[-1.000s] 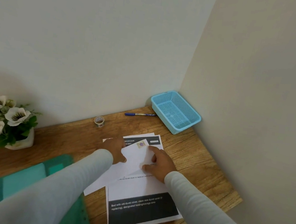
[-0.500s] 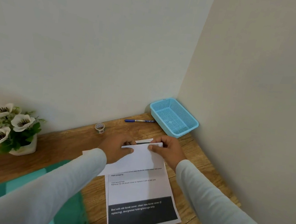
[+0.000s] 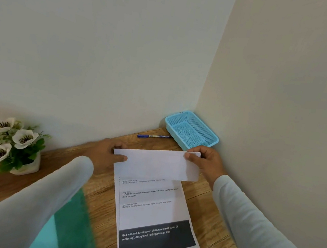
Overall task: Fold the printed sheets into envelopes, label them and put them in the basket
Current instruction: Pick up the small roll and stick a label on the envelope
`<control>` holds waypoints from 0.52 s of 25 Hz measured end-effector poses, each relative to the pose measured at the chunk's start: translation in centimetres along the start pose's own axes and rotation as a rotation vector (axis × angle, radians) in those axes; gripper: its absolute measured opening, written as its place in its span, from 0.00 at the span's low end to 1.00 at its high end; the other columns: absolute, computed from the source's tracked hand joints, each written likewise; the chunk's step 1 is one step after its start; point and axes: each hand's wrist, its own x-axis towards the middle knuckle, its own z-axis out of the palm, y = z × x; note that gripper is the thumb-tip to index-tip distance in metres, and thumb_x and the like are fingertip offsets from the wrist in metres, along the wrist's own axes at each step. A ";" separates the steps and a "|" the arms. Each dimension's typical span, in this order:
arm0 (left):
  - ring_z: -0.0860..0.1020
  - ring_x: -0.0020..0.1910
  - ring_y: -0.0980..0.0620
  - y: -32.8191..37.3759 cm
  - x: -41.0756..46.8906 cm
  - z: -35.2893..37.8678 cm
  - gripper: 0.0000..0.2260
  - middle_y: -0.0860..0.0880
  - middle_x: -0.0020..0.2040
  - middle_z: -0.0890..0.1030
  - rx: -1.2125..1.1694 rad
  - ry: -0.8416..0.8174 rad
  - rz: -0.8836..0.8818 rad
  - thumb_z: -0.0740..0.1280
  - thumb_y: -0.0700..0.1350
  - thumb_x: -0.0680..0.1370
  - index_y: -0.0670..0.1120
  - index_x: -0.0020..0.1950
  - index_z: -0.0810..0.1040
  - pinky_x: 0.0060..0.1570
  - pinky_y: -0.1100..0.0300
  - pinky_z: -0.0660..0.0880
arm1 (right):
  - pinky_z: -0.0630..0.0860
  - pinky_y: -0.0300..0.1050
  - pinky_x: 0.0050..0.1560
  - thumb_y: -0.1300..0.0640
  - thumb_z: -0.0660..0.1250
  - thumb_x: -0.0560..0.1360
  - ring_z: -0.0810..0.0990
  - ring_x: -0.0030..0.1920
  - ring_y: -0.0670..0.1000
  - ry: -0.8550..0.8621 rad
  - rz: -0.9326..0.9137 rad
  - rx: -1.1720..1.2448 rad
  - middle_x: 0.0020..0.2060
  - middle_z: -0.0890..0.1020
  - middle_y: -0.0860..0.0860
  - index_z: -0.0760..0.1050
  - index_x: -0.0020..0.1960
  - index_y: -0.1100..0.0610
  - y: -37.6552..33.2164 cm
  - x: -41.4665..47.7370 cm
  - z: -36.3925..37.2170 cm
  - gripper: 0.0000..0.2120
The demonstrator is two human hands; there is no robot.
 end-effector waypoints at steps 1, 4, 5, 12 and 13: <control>0.84 0.49 0.55 -0.2 0.0 0.0 0.11 0.53 0.49 0.86 -0.163 0.013 -0.025 0.76 0.41 0.76 0.54 0.54 0.82 0.43 0.63 0.78 | 0.82 0.45 0.40 0.58 0.79 0.72 0.84 0.43 0.51 0.007 0.004 0.035 0.45 0.88 0.49 0.85 0.41 0.51 0.1 0.0 -0.2 0.04; 0.86 0.51 0.46 -0.7 0.0 0.3 0.15 0.46 0.52 0.87 -0.512 -0.007 -0.109 0.74 0.34 0.76 0.47 0.59 0.81 0.44 0.54 0.83 | 0.82 0.43 0.39 0.59 0.79 0.72 0.85 0.43 0.52 0.031 0.035 0.110 0.45 0.88 0.52 0.85 0.44 0.55 0.6 0.1 -0.5 0.04; 0.86 0.52 0.44 -0.9 0.1 0.4 0.14 0.45 0.52 0.87 -0.527 -0.022 -0.127 0.74 0.35 0.76 0.46 0.59 0.81 0.46 0.52 0.83 | 0.82 0.44 0.39 0.59 0.79 0.72 0.85 0.43 0.53 0.035 0.044 0.119 0.46 0.88 0.53 0.84 0.46 0.57 0.8 0.1 -0.5 0.05; 0.85 0.50 0.41 -1.2 1.2 0.4 0.07 0.42 0.49 0.87 -0.574 0.107 -0.148 0.75 0.40 0.75 0.43 0.53 0.85 0.53 0.46 0.81 | 0.85 0.48 0.45 0.62 0.76 0.76 0.86 0.47 0.54 -0.050 0.083 0.010 0.45 0.88 0.53 0.84 0.50 0.58 1.3 -0.4 -1.1 0.03; 0.85 0.49 0.42 -1.1 1.4 0.3 0.07 0.43 0.48 0.87 -0.554 0.123 -0.143 0.76 0.41 0.76 0.43 0.53 0.85 0.51 0.47 0.82 | 0.84 0.45 0.42 0.62 0.75 0.76 0.86 0.45 0.52 -0.073 0.084 -0.044 0.44 0.88 0.52 0.85 0.50 0.59 1.3 -0.4 -1.2 0.03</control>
